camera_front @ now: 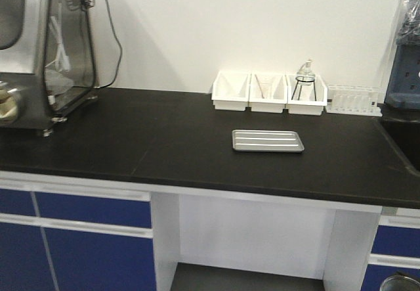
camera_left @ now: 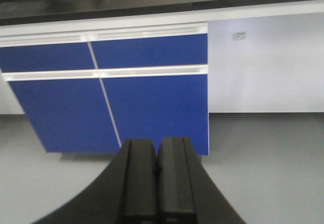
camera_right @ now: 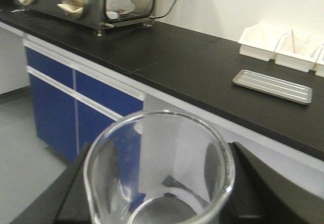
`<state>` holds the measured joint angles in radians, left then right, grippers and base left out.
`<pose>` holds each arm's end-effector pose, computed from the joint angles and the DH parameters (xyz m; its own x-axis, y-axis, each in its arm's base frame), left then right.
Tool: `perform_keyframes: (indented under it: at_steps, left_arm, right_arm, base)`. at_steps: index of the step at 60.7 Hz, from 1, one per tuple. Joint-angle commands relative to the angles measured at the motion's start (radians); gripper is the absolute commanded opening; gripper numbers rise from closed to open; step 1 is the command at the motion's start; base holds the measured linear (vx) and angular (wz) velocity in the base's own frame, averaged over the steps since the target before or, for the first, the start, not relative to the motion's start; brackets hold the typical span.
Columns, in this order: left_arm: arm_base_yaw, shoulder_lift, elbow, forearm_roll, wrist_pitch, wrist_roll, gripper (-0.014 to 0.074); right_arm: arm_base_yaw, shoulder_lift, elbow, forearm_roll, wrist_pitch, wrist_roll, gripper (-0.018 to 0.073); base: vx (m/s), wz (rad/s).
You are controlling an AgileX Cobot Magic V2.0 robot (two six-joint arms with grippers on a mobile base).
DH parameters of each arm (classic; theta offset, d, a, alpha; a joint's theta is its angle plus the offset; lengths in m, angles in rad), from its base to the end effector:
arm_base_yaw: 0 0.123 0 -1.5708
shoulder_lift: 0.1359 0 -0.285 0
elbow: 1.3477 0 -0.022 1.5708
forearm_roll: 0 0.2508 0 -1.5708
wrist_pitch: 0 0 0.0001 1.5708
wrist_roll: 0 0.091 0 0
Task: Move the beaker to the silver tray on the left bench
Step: 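Drive the base up to the bench with the silver tray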
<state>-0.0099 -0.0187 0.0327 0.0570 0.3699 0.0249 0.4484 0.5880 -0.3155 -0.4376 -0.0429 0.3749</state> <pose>0.0525 0.0014 0.1700 -0.2917 0.0808 -0.9531 0.0130 0.9967 0.0806 0.1138 0.0565 0.2738 -0.1032 -0.1188 -0.9875 -0.4570 0.8875 -0.0590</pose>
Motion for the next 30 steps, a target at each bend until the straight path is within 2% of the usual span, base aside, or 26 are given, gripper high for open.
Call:
perform_keyframes:
  at_steps: [1,30]
  left_arm:
    - [-0.006,-0.007,0.020,-0.003,-0.076,-0.002,0.0001]
    - [-0.006,-0.007,0.020,-0.003,-0.076,-0.002,0.0001]
  right_arm:
    - [-0.002,-0.002,-0.032,0.000,-0.072,-0.007,-0.0011]
    - [-0.002,-0.002,-0.032,0.000,-0.072,-0.007,-0.0011]
  base:
    - [0.40,-0.22]
    - [0.41,-0.26]
